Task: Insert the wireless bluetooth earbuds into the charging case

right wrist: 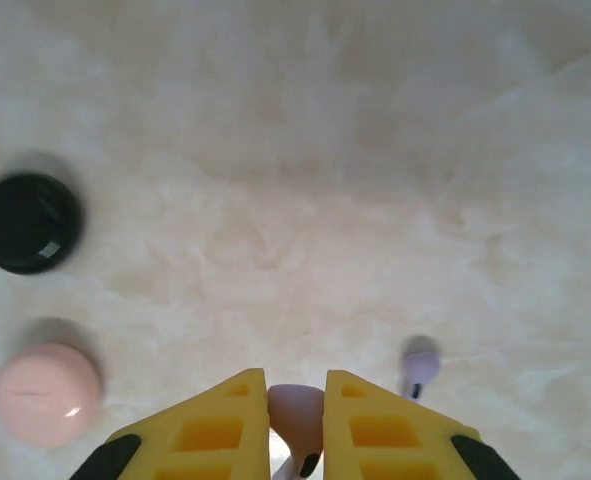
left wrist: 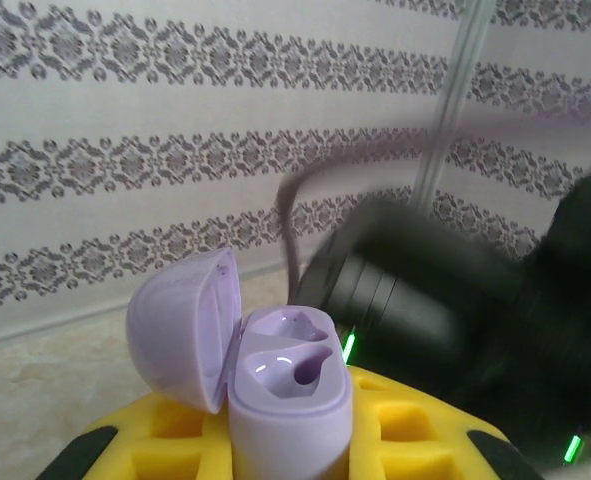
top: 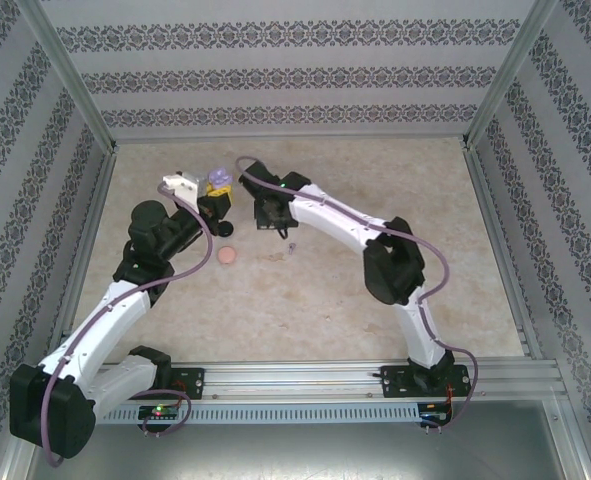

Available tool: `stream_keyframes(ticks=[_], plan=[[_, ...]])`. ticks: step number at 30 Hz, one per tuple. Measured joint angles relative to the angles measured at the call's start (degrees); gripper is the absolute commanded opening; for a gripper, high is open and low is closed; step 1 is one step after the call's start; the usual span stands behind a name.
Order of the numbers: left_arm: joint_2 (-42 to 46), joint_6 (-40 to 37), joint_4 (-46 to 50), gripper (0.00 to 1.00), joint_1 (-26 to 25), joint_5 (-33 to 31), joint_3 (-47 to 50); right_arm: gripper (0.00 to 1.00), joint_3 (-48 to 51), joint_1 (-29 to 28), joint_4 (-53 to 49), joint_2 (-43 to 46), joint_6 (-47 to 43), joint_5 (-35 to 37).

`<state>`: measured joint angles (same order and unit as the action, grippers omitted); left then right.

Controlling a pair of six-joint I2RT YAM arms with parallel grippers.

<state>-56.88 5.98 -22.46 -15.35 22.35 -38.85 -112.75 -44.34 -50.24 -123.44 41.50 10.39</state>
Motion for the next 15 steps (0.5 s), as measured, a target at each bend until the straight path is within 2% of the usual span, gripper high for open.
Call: stream_keyframes(ticks=[9,15], plan=[[-1.3,-3.1,-9.9,0.00,0.0,9.5,3.5,0.16,5.6,4.5,4.2,15.2,-8.4,1.8],[-4.4,-6.1,-11.0,0.00,-1.7,14.7,3.1,0.17,10.0,5.3,9.2,24.6,-15.7,0.6]])
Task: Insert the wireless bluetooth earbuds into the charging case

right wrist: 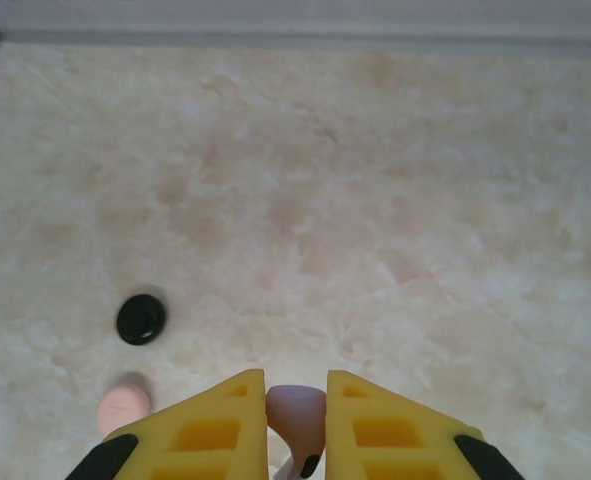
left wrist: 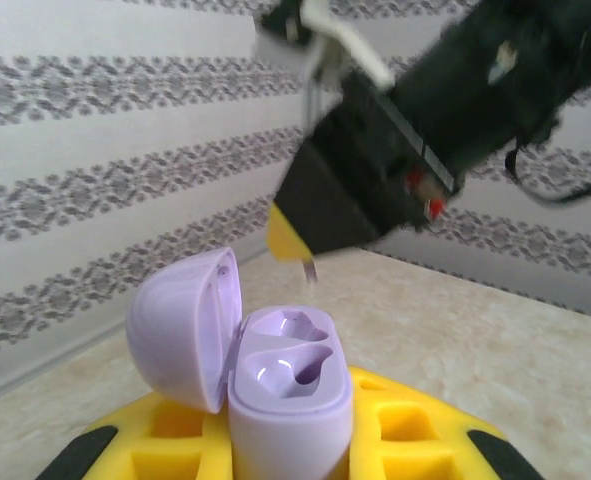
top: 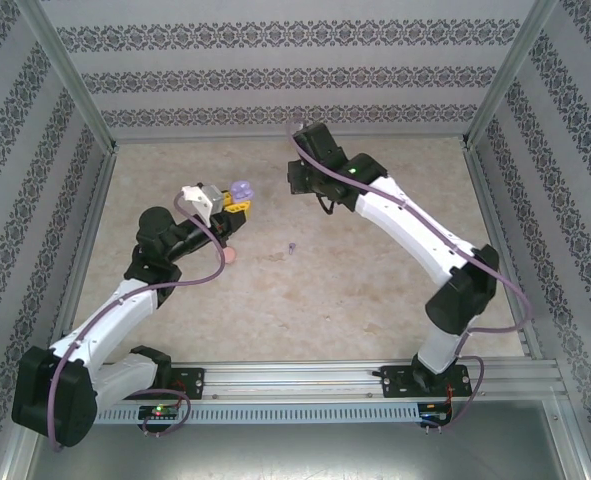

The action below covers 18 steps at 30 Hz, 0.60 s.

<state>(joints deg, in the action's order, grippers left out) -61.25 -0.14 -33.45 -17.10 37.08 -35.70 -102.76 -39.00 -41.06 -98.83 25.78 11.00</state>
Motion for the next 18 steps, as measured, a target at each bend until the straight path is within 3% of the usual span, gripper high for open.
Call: stream_keyframes(ticks=[18], plan=[[-15.8,-6.3,-1.2,0.00,-7.5,4.7,-9.9,0.18,19.2,-2.1,19.6,20.4,-13.2,-12.3]])
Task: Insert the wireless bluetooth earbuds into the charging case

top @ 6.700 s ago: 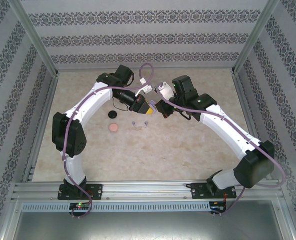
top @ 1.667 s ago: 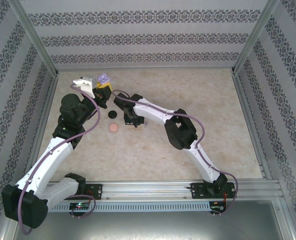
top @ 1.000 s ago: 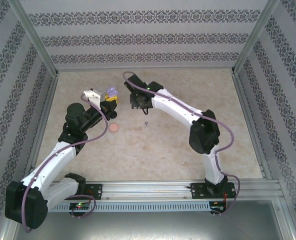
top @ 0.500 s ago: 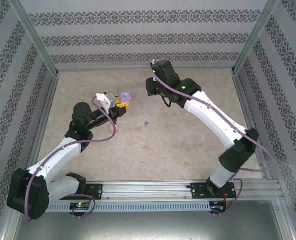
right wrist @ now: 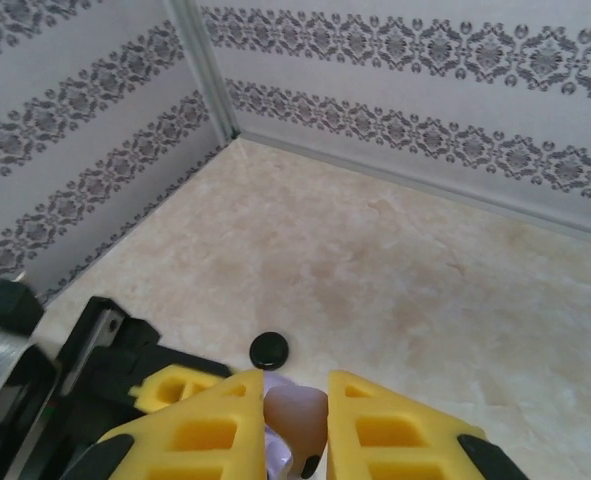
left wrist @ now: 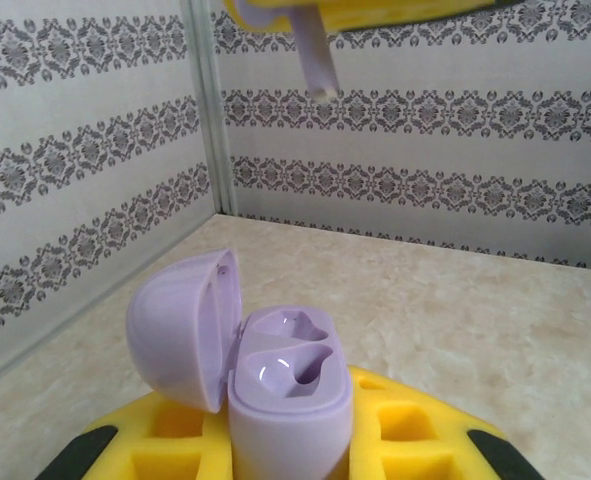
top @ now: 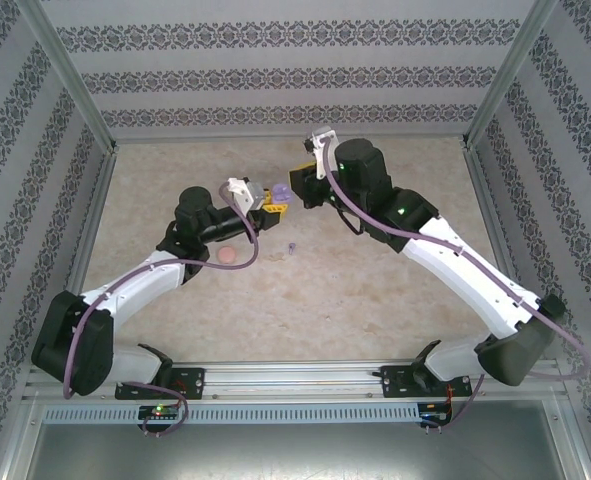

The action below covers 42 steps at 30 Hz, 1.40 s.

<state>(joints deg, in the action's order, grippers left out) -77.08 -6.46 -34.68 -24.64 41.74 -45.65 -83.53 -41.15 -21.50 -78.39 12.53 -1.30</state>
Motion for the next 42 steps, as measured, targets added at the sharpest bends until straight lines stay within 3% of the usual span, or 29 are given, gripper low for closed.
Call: stream_keyframes(ticks=[12,42], plan=[[-1.6,0.0,-2.4,0.00,-1.1,1.7,-2.7,0.17,6.1,-1.0,5.6,2.6,-0.3,-2.2],[-1.5,-0.7,-2.1,0.00,-1.2,2.1,-3.5,0.13,7.9,-1.5,8.1,2.6,0.6,-2.4]])
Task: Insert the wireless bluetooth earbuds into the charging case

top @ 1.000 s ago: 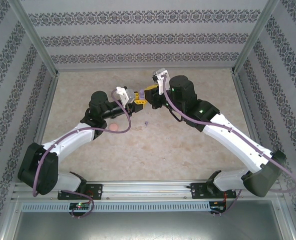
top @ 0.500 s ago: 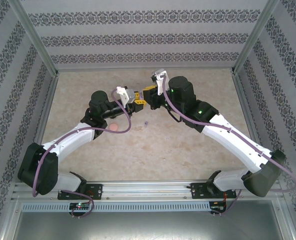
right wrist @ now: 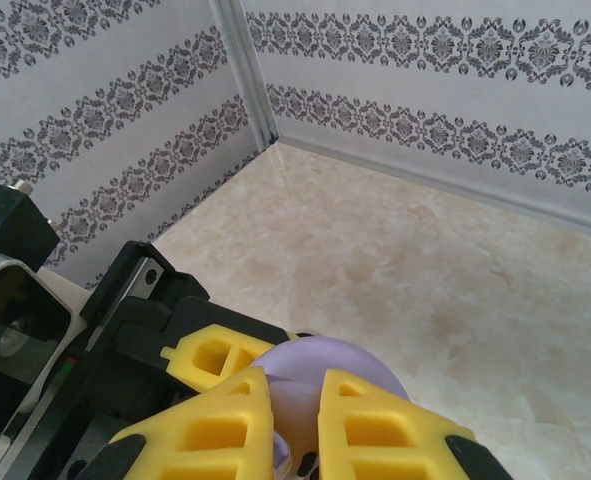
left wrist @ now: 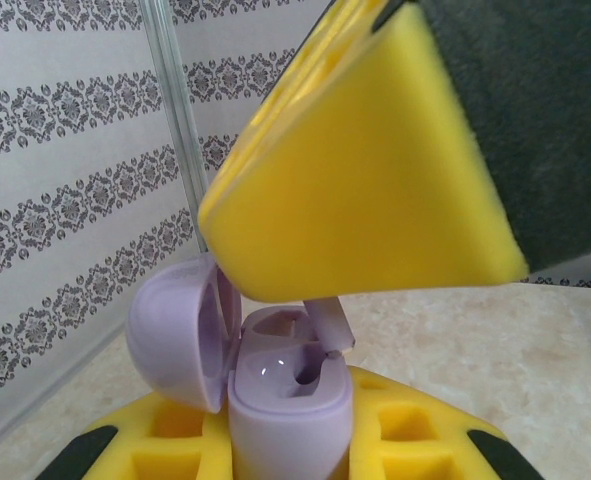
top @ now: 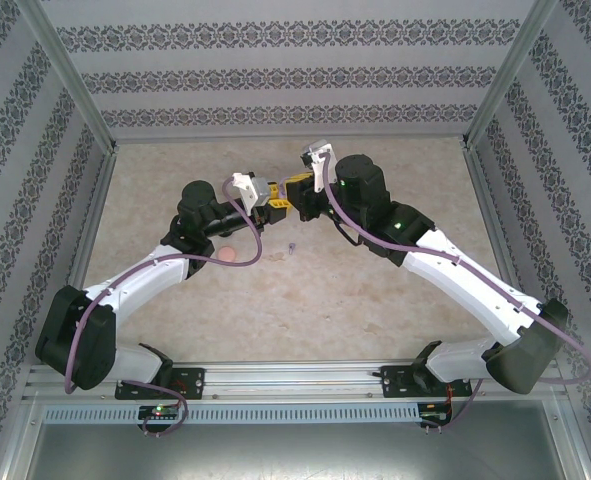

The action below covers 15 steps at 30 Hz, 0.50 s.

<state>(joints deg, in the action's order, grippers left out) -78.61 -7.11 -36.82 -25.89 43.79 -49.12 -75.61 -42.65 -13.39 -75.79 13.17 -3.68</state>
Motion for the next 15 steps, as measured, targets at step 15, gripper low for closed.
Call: stream_keyframes(ticks=[15], plan=[[0.0,0.0,1.2,0.00,0.0,0.2,0.0,0.11,0.1,0.0,-0.1,-0.7,-2.0,0.9]])
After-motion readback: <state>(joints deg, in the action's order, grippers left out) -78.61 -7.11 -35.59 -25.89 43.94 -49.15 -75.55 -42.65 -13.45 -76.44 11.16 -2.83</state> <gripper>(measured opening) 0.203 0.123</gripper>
